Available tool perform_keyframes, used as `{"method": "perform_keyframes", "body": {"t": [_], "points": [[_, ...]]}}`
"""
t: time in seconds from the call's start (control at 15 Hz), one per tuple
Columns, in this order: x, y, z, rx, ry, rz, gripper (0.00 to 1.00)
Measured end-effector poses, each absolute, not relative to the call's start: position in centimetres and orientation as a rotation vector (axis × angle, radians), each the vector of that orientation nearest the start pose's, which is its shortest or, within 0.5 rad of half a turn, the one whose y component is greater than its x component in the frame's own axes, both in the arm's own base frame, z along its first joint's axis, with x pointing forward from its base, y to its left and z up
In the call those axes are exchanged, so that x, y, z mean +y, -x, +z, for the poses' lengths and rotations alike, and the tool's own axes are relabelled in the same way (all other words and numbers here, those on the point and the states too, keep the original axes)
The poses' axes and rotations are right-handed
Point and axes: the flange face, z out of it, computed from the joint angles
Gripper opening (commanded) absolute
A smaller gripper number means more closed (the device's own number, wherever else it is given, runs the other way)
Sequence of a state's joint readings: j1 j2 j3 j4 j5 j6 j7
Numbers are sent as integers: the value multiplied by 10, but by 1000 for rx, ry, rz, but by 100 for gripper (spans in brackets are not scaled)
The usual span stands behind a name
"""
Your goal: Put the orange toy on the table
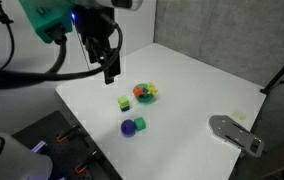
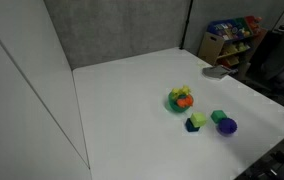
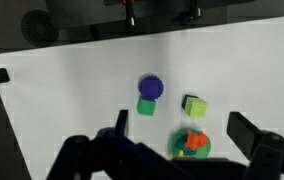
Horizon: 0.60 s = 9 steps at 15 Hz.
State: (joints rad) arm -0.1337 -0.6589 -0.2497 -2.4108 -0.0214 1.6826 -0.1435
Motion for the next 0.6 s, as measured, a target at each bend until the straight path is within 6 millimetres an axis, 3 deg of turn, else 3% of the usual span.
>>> {"method": "perform_keyframes", "body": {"t": [0.4, 0.6], "points": [[-143, -320, 525, 269, 2984, 74, 100], [-136, -333, 520, 287, 3004, 57, 100]]}}
